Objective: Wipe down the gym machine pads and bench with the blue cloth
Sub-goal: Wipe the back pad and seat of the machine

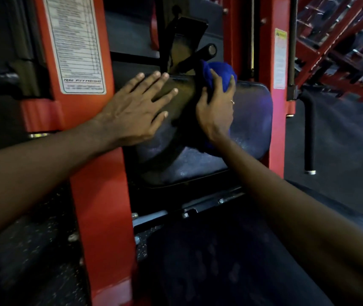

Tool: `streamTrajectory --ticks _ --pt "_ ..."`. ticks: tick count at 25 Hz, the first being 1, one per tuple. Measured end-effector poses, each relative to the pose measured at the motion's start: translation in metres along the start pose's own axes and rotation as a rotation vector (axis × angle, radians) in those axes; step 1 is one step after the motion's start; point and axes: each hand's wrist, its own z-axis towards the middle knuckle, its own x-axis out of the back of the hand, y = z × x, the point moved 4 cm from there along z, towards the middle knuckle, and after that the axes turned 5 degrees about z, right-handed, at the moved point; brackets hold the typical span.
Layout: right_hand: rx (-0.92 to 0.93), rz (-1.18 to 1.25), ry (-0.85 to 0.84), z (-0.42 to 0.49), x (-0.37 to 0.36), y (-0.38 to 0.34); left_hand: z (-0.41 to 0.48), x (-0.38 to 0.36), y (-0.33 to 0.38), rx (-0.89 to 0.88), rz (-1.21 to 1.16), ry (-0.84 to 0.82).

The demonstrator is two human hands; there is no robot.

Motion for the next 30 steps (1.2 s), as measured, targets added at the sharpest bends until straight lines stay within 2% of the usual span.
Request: streamTrajectory --ticks 2,4,5,7,9,11,14,16,17,19,21,22,27,30 --pt "0.193 -0.013 -0.07 -0.023 -0.014 -0.028 0.005 0.007 -0.007 0.082 -0.16 0.05" --pt "0.343 0.005 -0.214 -0.071 -0.029 -0.044 0.01 0.018 -0.019 0.178 -0.333 0.119" --pt "0.367 0.03 -0.269 -0.087 -0.032 -0.042 0.008 0.021 -0.025 0.193 -0.362 0.141" --pt "0.411 0.021 -0.249 -0.082 -0.029 -0.04 -0.004 0.016 -0.026 0.159 -0.324 0.142" --pt "0.391 0.003 -0.185 -0.052 -0.028 -0.036 -0.016 0.004 -0.021 0.098 -0.21 0.058" --pt "0.29 0.017 -0.106 -0.03 -0.03 -0.039 -0.019 -0.002 -0.019 0.039 -0.182 0.012" --pt "0.277 0.062 -0.032 -0.049 -0.034 -0.048 -0.009 0.014 -0.034 0.159 -0.332 0.139" --pt "0.347 0.055 -0.133 -0.087 -0.032 -0.04 0.005 0.023 -0.041 0.214 -0.372 0.201" --pt "0.405 0.029 -0.228 -0.112 -0.033 -0.032 0.015 0.024 -0.036 0.175 -0.361 0.177" --pt "0.57 -0.068 -0.424 -0.159 -0.033 -0.013 0.038 0.017 -0.014 -0.003 -0.306 0.018" --pt "0.747 -0.155 -0.538 -0.174 -0.03 0.004 0.054 -0.001 0.008 -0.182 -0.167 -0.185" --pt "0.808 -0.183 -0.562 -0.17 -0.029 0.009 0.056 -0.01 0.014 -0.228 -0.106 -0.221" --pt "1.065 -0.274 -0.621 -0.151 -0.016 0.031 0.053 -0.019 0.012 -0.26 -0.069 -0.093" --pt "1.083 -0.334 -0.631 -0.137 -0.003 0.057 0.052 -0.02 0.016 -0.245 -0.022 -0.062"
